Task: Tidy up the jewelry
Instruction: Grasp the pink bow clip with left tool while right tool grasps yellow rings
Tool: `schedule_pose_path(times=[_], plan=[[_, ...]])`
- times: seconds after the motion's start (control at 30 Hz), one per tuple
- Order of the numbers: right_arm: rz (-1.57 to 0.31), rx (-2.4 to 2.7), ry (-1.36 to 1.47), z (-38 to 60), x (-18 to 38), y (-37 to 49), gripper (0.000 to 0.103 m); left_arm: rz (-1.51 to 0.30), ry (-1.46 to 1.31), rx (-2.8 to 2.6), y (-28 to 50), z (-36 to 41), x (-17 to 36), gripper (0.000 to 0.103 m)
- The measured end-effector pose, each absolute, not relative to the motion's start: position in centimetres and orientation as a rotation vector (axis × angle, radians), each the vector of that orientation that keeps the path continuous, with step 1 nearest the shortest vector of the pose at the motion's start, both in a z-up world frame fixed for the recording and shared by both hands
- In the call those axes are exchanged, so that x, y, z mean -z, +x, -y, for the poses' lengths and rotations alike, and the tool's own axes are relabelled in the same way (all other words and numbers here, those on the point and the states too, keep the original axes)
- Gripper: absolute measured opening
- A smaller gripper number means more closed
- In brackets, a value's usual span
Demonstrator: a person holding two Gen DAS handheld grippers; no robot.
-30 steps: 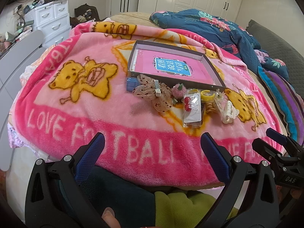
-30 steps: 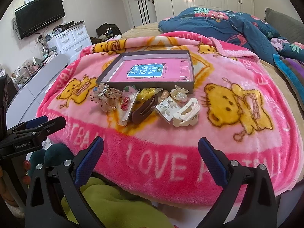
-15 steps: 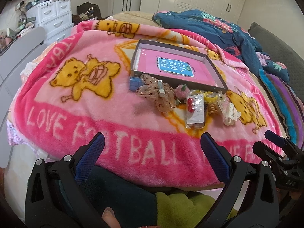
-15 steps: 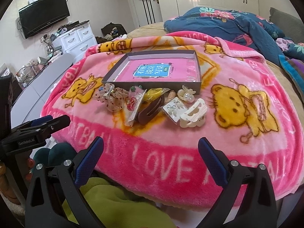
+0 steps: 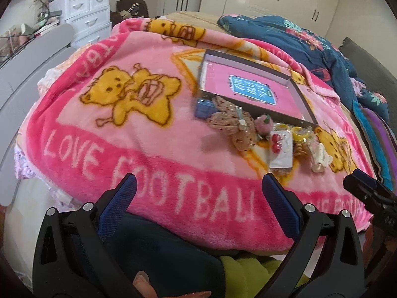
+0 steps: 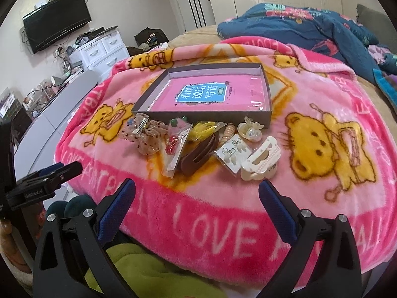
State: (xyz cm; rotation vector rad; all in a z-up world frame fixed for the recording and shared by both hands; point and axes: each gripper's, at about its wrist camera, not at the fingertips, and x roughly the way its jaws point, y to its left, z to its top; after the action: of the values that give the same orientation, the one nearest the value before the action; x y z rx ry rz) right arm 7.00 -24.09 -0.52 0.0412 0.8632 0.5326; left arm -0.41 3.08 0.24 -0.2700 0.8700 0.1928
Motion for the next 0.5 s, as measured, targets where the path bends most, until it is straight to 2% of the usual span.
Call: schedule_pose_path(times=[0.5], plan=[[-0.945,-0.548,0.158,23.8,2.4,13.4,0.099,-0.908,-0.361,-0.106,2.9,-5.1,1.7,0.095]])
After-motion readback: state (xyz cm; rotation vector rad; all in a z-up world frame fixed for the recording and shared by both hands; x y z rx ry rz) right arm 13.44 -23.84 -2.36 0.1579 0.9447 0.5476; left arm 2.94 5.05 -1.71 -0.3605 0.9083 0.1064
